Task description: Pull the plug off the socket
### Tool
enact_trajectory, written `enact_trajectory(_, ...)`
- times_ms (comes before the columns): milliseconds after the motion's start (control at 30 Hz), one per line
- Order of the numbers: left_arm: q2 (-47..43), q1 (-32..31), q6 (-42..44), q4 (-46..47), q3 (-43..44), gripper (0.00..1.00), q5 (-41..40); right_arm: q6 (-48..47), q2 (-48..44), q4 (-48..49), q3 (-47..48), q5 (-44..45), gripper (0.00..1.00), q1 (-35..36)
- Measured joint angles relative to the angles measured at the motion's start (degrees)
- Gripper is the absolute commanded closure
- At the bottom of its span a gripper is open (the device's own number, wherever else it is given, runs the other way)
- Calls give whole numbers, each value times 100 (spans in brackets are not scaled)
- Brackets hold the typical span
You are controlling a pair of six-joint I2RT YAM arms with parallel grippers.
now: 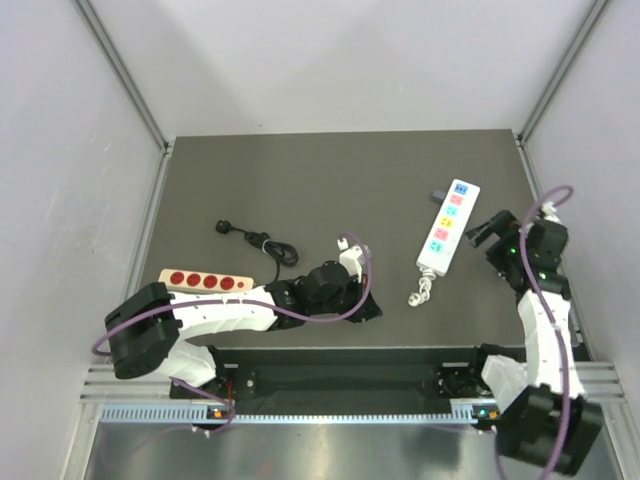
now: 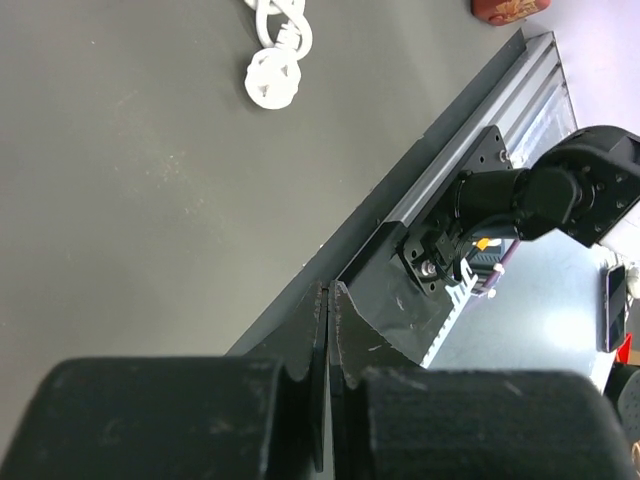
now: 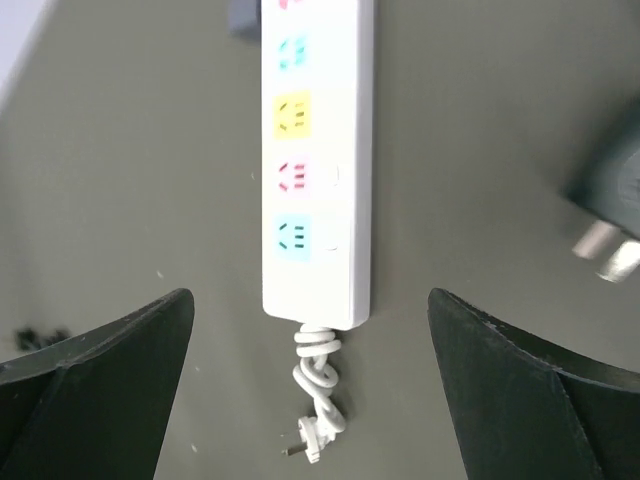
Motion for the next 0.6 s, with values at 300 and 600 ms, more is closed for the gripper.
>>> enact_trajectory(300,-2,166,68,-205,219,87,4,-125,2072,179,942,1187,0,2048)
enact_trajectory(600,330,1425,107,2,970,59,951,216,3501,369,2522,1596,0,2337)
